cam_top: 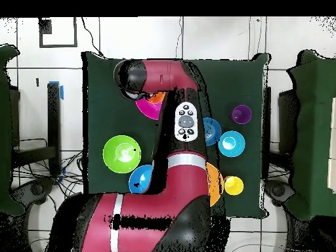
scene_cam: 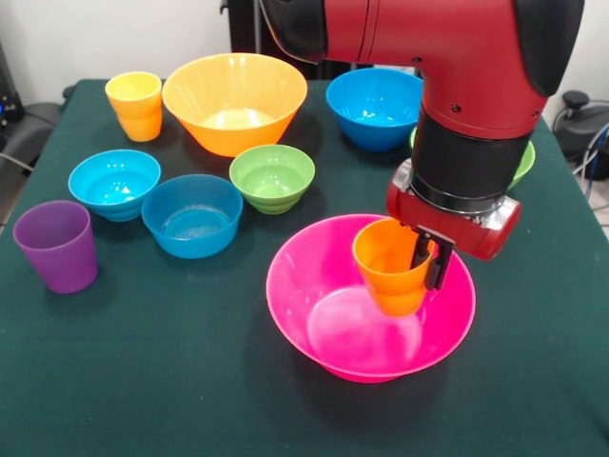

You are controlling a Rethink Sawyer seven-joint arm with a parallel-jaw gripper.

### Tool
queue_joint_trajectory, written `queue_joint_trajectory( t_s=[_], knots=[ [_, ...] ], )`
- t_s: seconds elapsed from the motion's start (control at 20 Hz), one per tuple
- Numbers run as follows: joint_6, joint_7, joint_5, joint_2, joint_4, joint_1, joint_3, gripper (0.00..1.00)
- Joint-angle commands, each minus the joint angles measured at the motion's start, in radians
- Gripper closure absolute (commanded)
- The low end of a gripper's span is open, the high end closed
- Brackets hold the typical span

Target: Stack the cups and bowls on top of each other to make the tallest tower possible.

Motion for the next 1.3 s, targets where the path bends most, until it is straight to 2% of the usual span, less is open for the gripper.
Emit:
queue_joint_trajectory(
  t_s=[0.05,0.35,0.7,1.05,1.3],
  knots=[
    [0.017,-0.215,-0.038,-0.024,0.065,-0.041,0.105,1.00],
    [0.021,-0.244,-0.048,-0.021,0.053,-0.062,0.111,1.00],
    [0.005,-0.228,-0.054,-0.022,0.064,-0.059,0.114,1.00],
    [-0.057,-0.130,-0.036,-0.009,0.097,-0.027,0.114,1.00],
    [-0.090,-0.098,-0.028,0.002,0.109,-0.021,0.119,1.00]
  ],
)
